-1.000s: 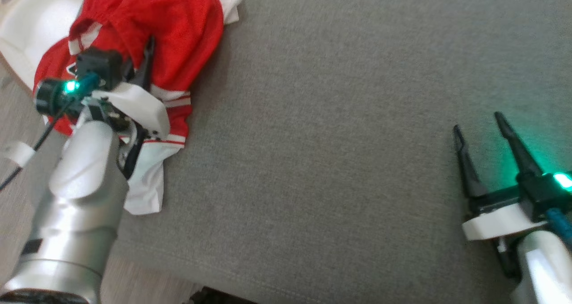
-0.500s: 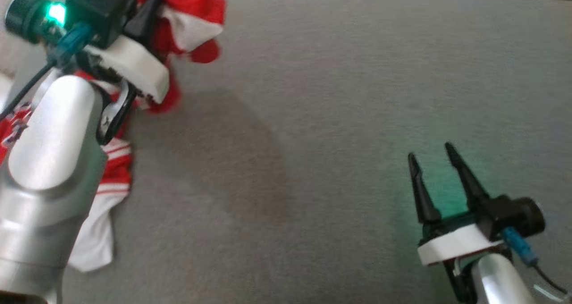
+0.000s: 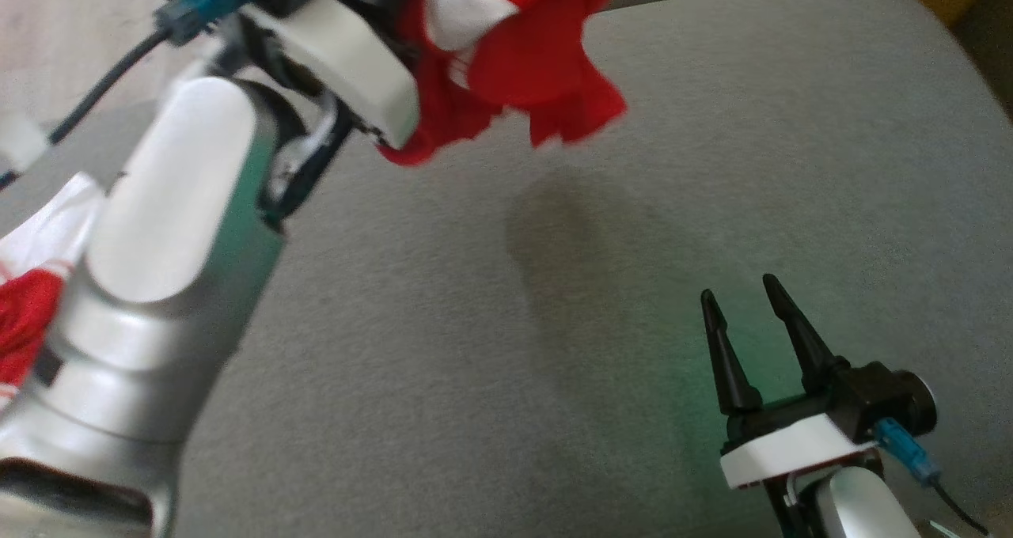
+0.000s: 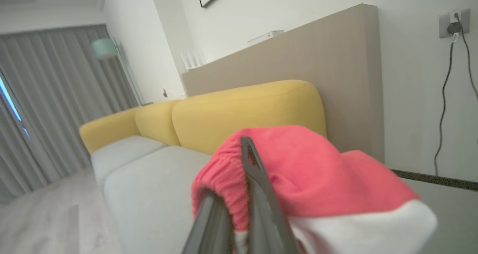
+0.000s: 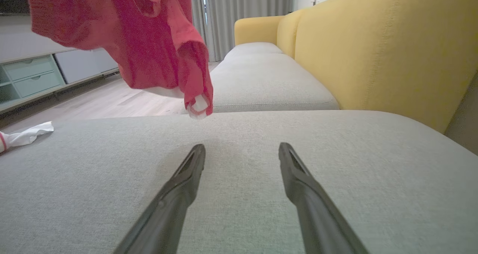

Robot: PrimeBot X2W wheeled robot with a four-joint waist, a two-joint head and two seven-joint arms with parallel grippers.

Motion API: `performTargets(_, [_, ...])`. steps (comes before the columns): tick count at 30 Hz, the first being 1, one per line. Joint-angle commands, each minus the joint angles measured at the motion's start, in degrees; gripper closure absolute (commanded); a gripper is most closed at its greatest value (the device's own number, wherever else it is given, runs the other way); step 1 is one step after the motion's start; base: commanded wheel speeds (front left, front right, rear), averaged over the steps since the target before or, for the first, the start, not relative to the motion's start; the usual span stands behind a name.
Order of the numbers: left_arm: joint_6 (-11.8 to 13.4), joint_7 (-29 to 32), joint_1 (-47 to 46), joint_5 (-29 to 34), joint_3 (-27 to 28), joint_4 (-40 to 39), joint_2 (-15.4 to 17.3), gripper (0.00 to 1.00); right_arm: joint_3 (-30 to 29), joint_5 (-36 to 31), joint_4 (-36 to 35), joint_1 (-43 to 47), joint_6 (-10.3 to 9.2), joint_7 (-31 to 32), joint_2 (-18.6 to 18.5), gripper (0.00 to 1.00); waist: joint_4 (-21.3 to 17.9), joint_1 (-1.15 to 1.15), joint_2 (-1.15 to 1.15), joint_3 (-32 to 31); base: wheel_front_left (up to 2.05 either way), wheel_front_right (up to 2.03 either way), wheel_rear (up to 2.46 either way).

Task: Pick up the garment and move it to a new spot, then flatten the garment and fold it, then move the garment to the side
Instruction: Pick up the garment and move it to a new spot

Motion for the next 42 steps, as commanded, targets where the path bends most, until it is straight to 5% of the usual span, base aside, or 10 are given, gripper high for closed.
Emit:
performTargets(1, [0.25, 0.82, -2.18, -1.38, 1.45, 0.41, 0.29, 1.00, 1.63, 0.64, -2.07, -0.77, -0.04, -0.13, -0.01, 0.00, -3.09, 0.01, 0.00, -0.42, 0.00, 0.00, 0.00])
performTargets(8, [1.45, -1.34, 8.10, -4.90, -1.01, 10.59, -4.36, 1.00, 2.33, 2.13, -1.90, -0.67, -0.04, -0.13, 0.00, 0.00, -4.89, 0.01, 0.00, 1.03, 0.00, 0.00, 0.00])
performTargets(16, [3.04, -16.59, 22.02, -4.76, -3.91, 22.99, -9.30, 0.95, 1.80, 2.73, -1.37, 0.20, -0.04, -0.13, 0.00, 0.00, -3.81, 0.01, 0.00, 1.23, 0.00, 0.00, 0.00])
performTargets(17, [2.83, -18.56, 22.90, -4.80, -4.48, 23.73, -9.97, 0.58, 1.55, 2.55, -1.20, 0.56, -0.04, -0.13, 0.00, 0.00, -3.22, 0.01, 0.00, 0.91, 0.00, 0.00, 0.00])
performTargets(18, [3.17, -20.71, 23.54, -4.68, -4.77, 24.37, -10.53, 0.08, 1.15, 2.41, -1.13, 0.97, -0.04, -0.13, 0.00, 0.00, -2.46, 0.01, 0.00, 0.52, 0.00, 0.00, 0.00])
performTargets(19, [4.35, -24.56, 24.36, -3.49, -5.81, 25.27, -11.23, 0.00, 0.64, 1.79, -0.99, 1.64, -0.04, -0.13, 0.00, 0.00, -0.88, 0.01, 0.00, -0.31, 0.00, 0.00, 0.00])
performTargets(28, [9.33, -28.50, 32.48, -0.72, -6.76, 22.57, -12.21, 0.00, -1.42, 0.50, 0.07, 5.47, -0.04, -0.13, 0.00, 0.00, 7.57, 0.01, 0.00, -6.52, 0.00, 0.00, 0.00])
performTargets(42, [16.31, -28.54, 52.51, 11.39, 11.44, -5.23, -9.09, 0.00, -4.28, 1.52, -2.35, 8.71, -0.04, -0.13, 0.00, 0.00, 15.47, 0.01, 0.00, -10.17, 0.00, 0.00, 0.00])
